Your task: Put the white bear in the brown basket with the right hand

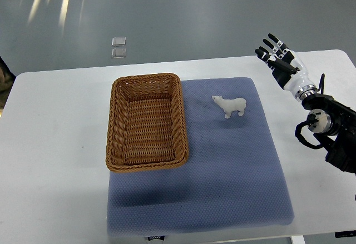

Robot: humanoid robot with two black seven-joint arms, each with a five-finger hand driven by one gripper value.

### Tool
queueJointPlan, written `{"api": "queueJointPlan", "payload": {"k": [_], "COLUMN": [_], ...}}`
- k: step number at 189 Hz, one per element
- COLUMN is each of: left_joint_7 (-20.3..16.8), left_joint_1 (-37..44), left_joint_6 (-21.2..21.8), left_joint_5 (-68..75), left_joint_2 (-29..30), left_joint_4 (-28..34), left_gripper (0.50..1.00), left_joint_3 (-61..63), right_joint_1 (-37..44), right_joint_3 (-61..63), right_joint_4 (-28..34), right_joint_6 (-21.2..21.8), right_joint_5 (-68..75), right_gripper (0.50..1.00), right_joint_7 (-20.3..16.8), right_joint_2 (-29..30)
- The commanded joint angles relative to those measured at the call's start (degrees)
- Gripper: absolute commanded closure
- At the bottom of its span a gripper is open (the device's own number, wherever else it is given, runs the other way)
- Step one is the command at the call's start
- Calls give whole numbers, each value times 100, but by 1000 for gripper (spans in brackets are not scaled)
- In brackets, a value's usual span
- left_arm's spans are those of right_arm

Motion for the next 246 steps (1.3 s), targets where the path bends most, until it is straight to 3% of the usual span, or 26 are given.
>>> {"api": "queueJointPlan", "payload": {"k": [1,164,195,227,246], "left_joint_7": [-4,-4,-4,5,-4], "left_joint_1": [-5,4,4,4,4], "left_joint_6": [9,44,35,44,44], "left_joint_5": [0,0,0,0,0], "left_joint_2": [0,0,0,0,0], "left_joint_4": [3,46,55,55,55], "left_gripper": [500,500,500,500,500], "left_joint_3": [0,0,0,0,0], "right_joint_1": [0,26,44,70,106], "right_joint_3": [0,-106,-150,-158,-150], "right_joint_4": [0,18,27,27,35], "right_joint_6": [24,41,226,314,323], "right_joint_5": [4,-93,-163,-515,-1464], "right_gripper": [574,574,574,576,576], "right_joint_7": [0,-36,-53,-53,-44], "right_joint_2": [-1,-89,-107,-133,-168]}}
